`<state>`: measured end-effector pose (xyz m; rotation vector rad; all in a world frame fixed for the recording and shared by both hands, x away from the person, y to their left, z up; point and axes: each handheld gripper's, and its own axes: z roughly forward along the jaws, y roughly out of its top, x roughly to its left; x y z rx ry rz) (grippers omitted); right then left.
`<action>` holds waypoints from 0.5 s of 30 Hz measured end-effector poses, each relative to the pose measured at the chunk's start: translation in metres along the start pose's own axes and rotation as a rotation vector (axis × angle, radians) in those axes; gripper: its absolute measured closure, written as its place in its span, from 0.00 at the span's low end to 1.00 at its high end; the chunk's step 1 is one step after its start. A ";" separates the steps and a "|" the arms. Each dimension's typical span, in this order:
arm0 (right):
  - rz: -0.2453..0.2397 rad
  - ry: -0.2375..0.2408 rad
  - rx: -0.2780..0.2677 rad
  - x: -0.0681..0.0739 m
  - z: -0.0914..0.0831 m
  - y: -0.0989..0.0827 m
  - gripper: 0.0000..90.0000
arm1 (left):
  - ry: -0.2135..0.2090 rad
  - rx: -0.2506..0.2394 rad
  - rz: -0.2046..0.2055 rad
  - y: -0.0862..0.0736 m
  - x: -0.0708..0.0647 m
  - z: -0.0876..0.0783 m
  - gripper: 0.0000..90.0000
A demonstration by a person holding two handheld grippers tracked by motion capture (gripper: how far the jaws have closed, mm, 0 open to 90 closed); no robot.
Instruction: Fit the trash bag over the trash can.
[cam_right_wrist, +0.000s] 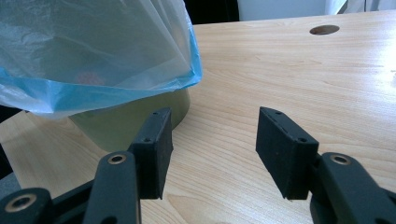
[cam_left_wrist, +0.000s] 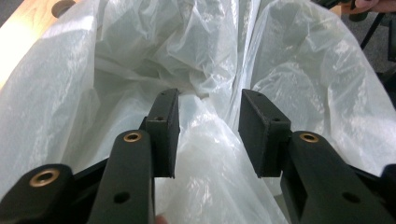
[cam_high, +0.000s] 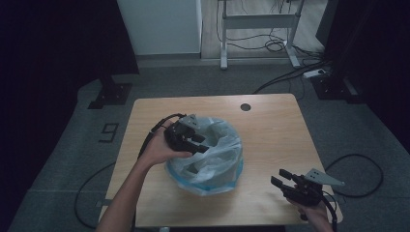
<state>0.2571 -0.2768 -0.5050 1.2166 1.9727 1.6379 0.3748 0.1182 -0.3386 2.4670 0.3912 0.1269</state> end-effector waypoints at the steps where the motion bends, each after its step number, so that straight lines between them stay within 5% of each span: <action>1: 0.000 0.000 0.001 0.000 0.000 0.000 0.50 | 0.003 0.006 0.000 0.002 0.000 0.002 0.64; 15: -0.002 -0.001 0.006 0.000 0.000 -0.001 0.50 | 0.020 0.153 0.055 0.023 -0.011 0.042 0.64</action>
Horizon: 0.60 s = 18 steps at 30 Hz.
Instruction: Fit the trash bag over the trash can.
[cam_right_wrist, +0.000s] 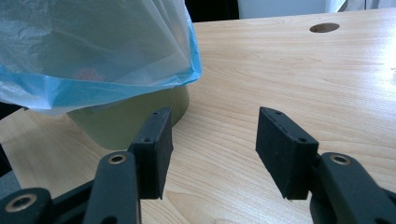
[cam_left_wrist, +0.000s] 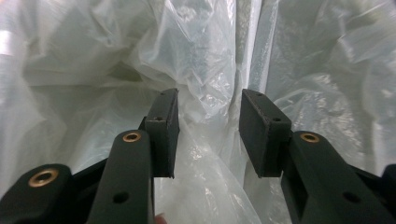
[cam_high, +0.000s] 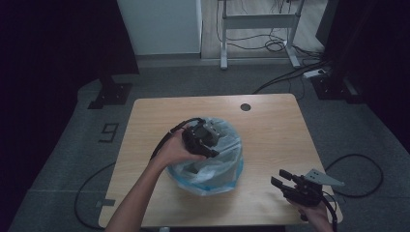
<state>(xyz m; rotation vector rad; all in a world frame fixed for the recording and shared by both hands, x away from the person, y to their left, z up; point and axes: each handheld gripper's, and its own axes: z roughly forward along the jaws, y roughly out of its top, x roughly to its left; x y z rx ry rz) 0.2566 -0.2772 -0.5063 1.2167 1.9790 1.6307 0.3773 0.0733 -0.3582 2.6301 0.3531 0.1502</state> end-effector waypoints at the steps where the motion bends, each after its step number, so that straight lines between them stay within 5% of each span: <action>1: 0.000 0.000 0.000 0.000 0.000 0.000 0.50 | 0.000 0.003 0.001 0.000 0.000 0.001 0.64; 4: 0.000 0.000 0.004 0.000 0.001 -0.001 0.50 | 0.005 -0.013 -0.004 -0.002 0.000 0.000 0.63; 9: 0.004 -0.001 0.004 -0.001 0.001 -0.001 0.50 | 0.040 -0.123 -0.032 -0.012 0.001 -0.018 0.52; 18: 0.004 -0.002 0.009 0.000 0.002 -0.002 0.50 | 0.091 -0.242 -0.103 -0.050 0.001 -0.046 0.46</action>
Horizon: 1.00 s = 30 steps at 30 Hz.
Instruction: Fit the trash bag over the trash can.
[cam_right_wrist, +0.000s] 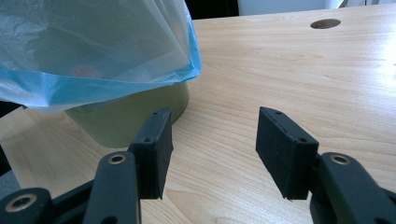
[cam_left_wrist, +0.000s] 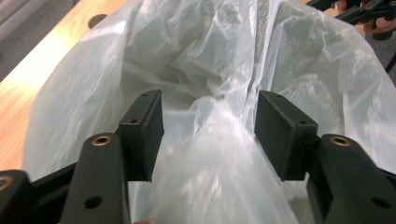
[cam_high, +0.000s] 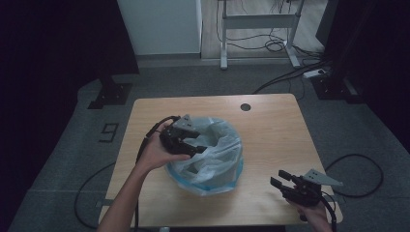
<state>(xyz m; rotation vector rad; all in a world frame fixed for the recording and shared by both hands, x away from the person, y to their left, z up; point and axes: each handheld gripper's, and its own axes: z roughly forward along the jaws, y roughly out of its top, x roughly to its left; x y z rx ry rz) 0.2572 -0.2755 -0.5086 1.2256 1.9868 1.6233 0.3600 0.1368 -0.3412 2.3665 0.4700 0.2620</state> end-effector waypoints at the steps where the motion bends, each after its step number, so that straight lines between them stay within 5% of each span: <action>1: 0.001 0.000 0.000 0.000 0.000 0.000 0.50 | 0.013 -0.015 -0.009 -0.006 0.000 -0.003 0.45; 18: 0.003 -0.008 0.009 -0.001 0.001 -0.002 0.50 | 0.083 -0.351 -0.122 -0.078 -0.018 -0.053 0.39; 30: 0.008 -0.018 0.011 -0.002 0.000 -0.004 0.50 | 0.132 -0.350 -0.187 -0.146 -0.039 -0.069 0.39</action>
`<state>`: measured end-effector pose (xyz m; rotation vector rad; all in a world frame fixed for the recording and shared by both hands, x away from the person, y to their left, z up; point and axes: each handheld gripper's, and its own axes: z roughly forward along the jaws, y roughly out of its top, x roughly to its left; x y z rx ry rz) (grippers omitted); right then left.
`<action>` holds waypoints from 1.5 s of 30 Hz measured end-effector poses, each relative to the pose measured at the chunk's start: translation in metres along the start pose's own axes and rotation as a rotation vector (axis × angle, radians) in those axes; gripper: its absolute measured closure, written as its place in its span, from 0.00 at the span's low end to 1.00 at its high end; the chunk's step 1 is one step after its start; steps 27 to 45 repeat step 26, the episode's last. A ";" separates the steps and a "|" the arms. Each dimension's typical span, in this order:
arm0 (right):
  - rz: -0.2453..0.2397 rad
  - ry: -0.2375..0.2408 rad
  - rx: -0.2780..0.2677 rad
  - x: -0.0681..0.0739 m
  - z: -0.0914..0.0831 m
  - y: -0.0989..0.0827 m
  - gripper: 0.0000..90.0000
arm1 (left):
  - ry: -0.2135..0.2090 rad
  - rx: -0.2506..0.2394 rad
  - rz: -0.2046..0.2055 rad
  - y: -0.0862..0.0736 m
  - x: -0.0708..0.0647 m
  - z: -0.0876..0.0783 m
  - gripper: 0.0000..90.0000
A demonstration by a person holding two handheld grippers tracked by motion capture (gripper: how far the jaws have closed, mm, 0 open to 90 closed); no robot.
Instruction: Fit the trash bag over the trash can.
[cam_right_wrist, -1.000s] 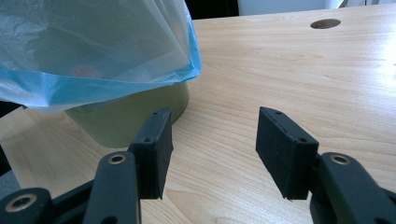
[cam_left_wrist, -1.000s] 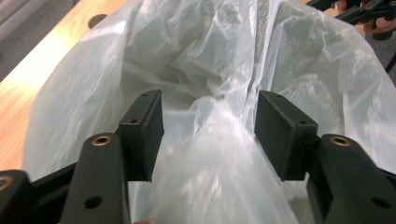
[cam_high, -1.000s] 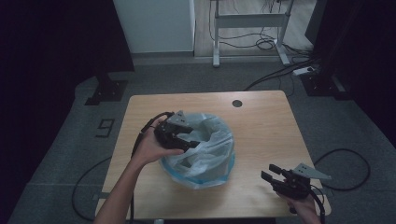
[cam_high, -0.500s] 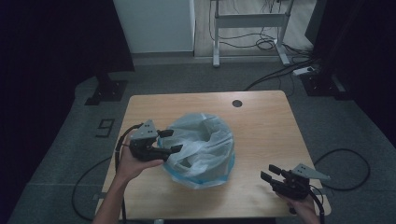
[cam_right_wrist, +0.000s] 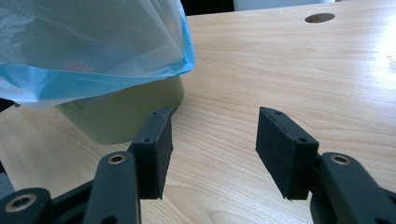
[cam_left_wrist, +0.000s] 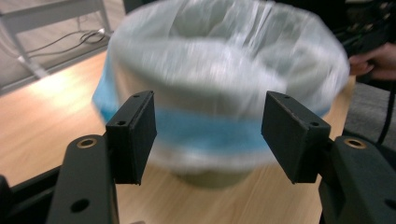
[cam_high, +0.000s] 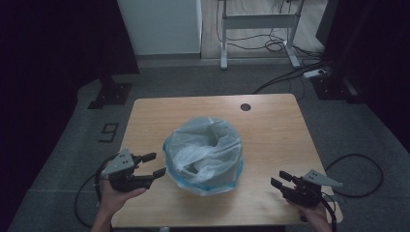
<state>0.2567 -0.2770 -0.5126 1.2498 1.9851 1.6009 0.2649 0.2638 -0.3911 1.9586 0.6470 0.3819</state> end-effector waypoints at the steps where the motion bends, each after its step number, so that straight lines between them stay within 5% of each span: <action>1: 0.001 -0.002 0.000 0.000 0.000 0.000 0.50 | 0.006 0.003 -0.007 -0.006 0.000 -0.002 0.39; 10: -0.002 -0.002 0.005 0.001 0.002 -0.001 0.50 | 0.031 0.025 -0.069 -0.037 0.008 -0.010 0.39; 45: 0.010 -0.013 -0.003 -0.002 0.000 -0.001 0.48 | 0.045 0.051 -0.082 -0.036 0.013 0.002 0.39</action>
